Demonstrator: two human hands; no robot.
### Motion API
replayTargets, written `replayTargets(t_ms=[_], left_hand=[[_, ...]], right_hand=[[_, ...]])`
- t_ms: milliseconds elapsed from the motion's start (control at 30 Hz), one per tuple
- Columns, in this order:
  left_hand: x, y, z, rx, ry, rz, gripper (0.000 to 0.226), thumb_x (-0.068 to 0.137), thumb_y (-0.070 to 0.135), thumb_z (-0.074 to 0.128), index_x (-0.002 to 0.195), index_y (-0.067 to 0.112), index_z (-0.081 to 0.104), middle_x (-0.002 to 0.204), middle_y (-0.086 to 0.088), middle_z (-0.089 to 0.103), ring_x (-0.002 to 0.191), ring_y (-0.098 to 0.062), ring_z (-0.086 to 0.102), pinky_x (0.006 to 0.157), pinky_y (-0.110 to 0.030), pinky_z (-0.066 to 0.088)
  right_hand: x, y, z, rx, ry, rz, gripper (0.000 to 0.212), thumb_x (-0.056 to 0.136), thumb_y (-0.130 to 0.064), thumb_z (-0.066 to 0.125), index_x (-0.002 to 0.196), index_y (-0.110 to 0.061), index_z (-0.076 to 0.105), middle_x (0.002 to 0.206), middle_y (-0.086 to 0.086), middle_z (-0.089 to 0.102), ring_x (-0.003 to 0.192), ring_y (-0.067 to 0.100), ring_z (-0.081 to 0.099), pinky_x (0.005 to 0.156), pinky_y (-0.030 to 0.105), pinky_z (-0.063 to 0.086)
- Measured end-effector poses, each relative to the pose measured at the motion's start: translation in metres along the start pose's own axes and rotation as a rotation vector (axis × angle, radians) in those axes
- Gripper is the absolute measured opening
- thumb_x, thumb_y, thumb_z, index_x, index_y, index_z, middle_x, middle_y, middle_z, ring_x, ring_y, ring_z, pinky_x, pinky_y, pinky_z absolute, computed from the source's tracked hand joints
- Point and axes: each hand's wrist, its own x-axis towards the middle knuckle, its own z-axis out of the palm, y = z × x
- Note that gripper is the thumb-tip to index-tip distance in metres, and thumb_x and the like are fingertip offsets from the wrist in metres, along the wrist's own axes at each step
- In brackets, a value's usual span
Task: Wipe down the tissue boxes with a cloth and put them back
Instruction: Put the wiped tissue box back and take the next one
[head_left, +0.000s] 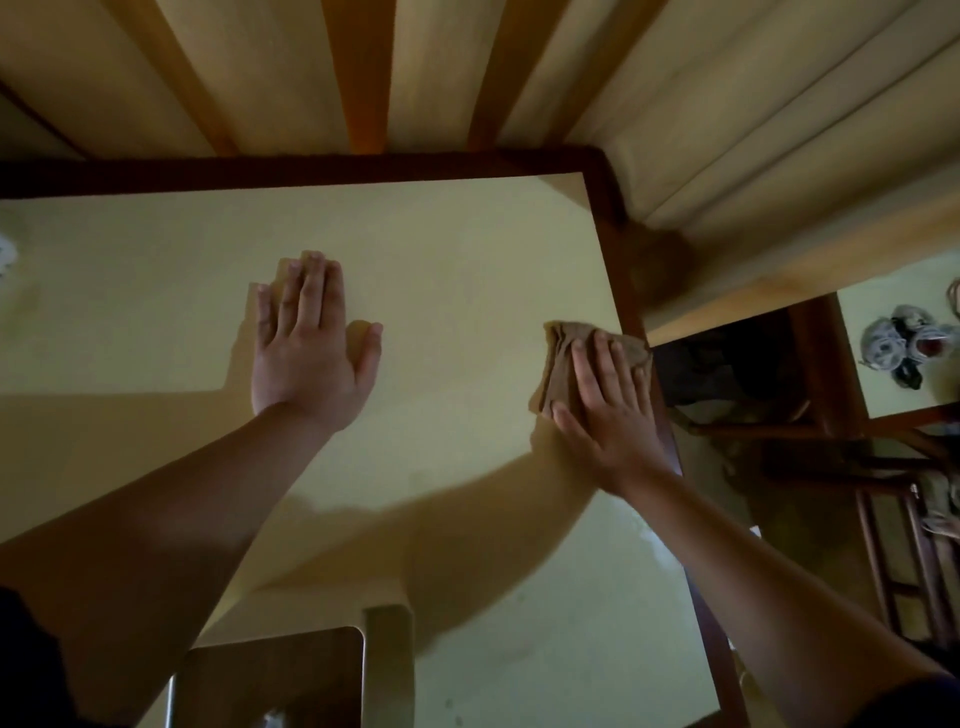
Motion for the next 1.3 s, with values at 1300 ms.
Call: replayTargets(t_ms=[1300], left_hand=[[-0.002,0.0,0.0,-0.056,0.074,-0.024,0.075,0.106,0.057,0.024,0.164,0.011,0.02,0.173,-0.008,0.013,0.16,-0.025,0.005,0.13,-0.048,0.002]], right_hand=[[0.182,-0.062,-0.055,-0.047,0.121,-0.063,0.075,0.107,-0.069,0.022,0.169,-0.034,-0.002,0.177,0.0,-0.008,0.163,0.023,-0.009,0.128,0.048,-0.011]])
